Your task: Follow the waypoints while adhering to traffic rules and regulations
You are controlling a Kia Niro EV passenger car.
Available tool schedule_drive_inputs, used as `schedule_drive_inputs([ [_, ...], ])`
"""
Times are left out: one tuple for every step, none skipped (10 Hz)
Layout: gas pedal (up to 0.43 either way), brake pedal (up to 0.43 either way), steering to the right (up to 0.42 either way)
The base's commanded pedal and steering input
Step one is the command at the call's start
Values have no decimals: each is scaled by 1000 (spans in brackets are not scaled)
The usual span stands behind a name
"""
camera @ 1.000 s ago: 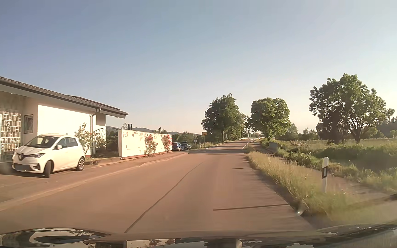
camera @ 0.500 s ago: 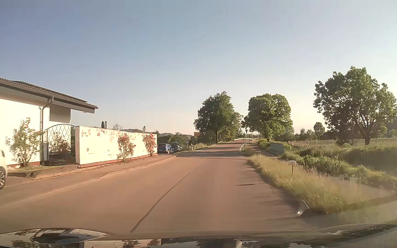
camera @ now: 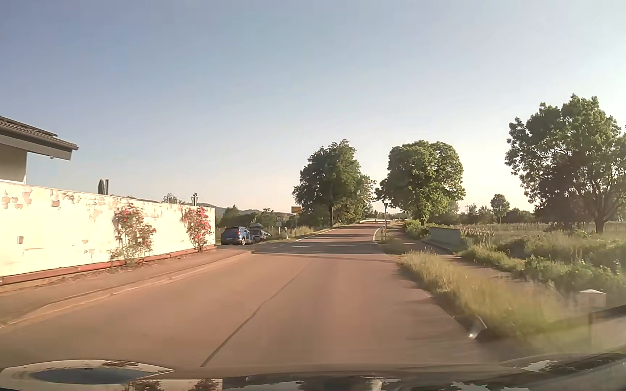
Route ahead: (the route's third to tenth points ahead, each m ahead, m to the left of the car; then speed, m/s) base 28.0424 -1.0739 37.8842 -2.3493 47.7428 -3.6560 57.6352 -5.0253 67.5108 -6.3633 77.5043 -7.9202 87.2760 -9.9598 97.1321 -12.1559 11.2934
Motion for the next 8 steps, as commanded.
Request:
schedule_drive_inputs([
  [177,0,16],
  [177,0,16],
  [177,0,16],
  [177,0,17],
  [177,0,17],
  [177,0,17],
  [177,0,17],
  [177,0,17],
])
